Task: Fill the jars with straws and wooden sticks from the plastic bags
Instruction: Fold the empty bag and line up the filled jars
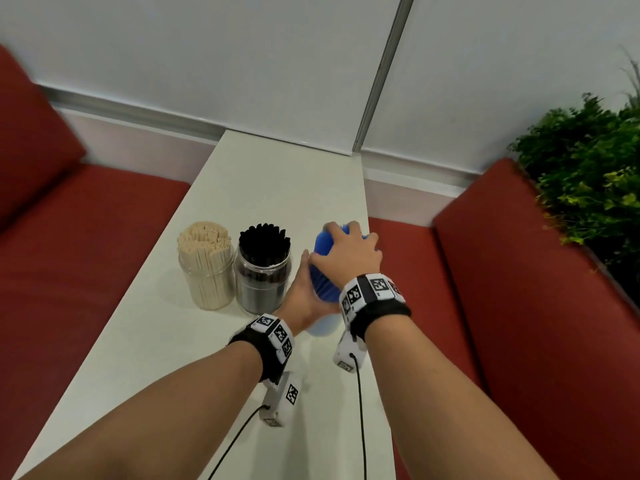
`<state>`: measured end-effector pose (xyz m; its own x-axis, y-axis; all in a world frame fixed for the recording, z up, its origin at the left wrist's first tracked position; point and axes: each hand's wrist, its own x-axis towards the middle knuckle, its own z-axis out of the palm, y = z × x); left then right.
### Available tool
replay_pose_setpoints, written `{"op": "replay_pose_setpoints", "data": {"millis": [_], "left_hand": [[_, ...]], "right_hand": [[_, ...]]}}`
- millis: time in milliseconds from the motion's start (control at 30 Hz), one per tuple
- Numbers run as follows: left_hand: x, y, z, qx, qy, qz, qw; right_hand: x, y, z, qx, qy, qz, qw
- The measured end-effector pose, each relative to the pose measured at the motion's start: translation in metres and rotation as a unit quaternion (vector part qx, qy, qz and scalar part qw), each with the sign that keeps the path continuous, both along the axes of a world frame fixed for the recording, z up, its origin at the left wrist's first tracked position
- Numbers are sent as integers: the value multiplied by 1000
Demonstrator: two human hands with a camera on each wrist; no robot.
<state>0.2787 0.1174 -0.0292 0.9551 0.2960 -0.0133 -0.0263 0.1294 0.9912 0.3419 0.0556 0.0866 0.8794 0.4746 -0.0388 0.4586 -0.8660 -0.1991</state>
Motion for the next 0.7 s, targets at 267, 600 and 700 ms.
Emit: {"op": "replay_pose_setpoints", "data": {"millis": [267,600,700], "left_hand": [[7,9,-2,103,42,39,993],[12,7,-7,38,-10,22,999],[11,6,-6,-1,-24,6,1000]], "right_hand": [[23,-13,38,83,8,111,990],[-13,-9,14,18,76,-40,996],[-11,-8,6,67,16,-10,998]]}}
